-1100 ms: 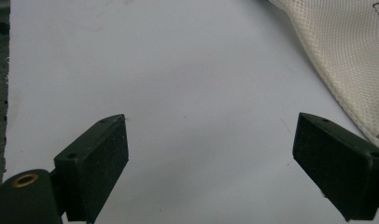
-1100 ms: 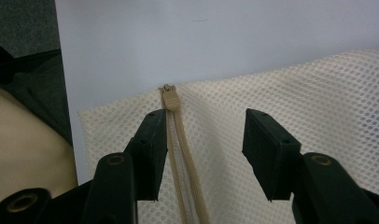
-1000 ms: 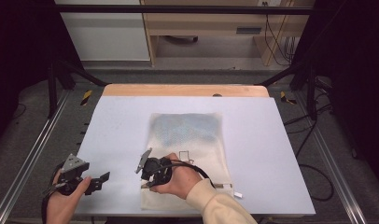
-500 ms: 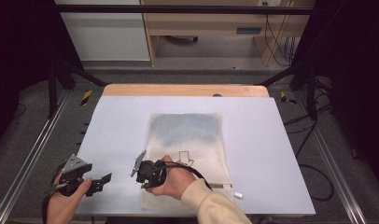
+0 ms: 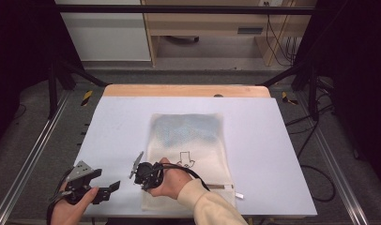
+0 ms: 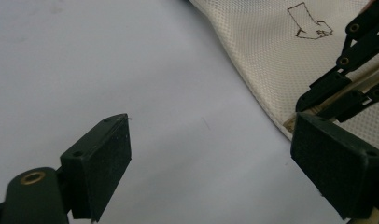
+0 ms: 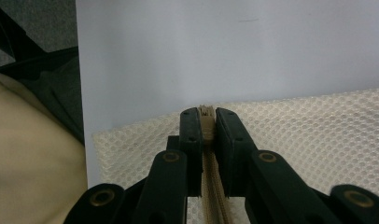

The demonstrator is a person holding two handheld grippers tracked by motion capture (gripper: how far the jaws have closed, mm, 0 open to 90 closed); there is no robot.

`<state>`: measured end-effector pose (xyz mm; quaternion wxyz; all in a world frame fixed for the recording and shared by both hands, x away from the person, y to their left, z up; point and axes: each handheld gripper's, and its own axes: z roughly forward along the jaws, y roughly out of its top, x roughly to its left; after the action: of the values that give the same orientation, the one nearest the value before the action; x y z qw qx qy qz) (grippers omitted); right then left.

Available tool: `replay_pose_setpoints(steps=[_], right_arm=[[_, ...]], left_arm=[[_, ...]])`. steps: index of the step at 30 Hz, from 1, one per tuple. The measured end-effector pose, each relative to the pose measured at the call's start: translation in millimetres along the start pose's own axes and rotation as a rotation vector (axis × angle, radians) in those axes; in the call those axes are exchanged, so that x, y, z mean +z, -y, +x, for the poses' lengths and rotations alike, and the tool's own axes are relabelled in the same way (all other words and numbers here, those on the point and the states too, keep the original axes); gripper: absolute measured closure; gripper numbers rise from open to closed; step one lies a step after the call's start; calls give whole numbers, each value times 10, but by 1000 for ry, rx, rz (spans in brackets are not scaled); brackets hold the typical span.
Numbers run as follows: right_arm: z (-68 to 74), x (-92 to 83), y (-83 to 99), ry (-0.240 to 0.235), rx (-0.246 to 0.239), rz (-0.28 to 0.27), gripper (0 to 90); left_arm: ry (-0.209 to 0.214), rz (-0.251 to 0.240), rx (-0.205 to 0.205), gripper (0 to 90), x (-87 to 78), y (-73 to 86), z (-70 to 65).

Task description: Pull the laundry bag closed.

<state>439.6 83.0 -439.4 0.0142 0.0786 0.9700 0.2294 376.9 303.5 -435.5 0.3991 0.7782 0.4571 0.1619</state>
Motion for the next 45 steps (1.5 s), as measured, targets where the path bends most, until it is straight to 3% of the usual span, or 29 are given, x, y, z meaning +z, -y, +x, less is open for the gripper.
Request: replay_pose_setpoints(steps=[6, 18, 24, 36, 45], right_arm=[[3, -80, 13, -9, 11, -23, 819], [4, -147, 31, -13, 8, -35, 819], [2, -175, 35, -19, 9, -45, 819], [4, -220, 31, -10, 5, -59, 819], [4, -273, 32, 0, 5, -74, 820]], left_arm=[[53, 1, 1, 109, 20, 24, -106], [113, 32, 29, 113, 124, 40, -316], [157, 13, 13, 112, 163, 24, -392], [155, 24, 20, 140, 342, 3, -496], [202, 60, 12, 235, 452, 13, -532]])
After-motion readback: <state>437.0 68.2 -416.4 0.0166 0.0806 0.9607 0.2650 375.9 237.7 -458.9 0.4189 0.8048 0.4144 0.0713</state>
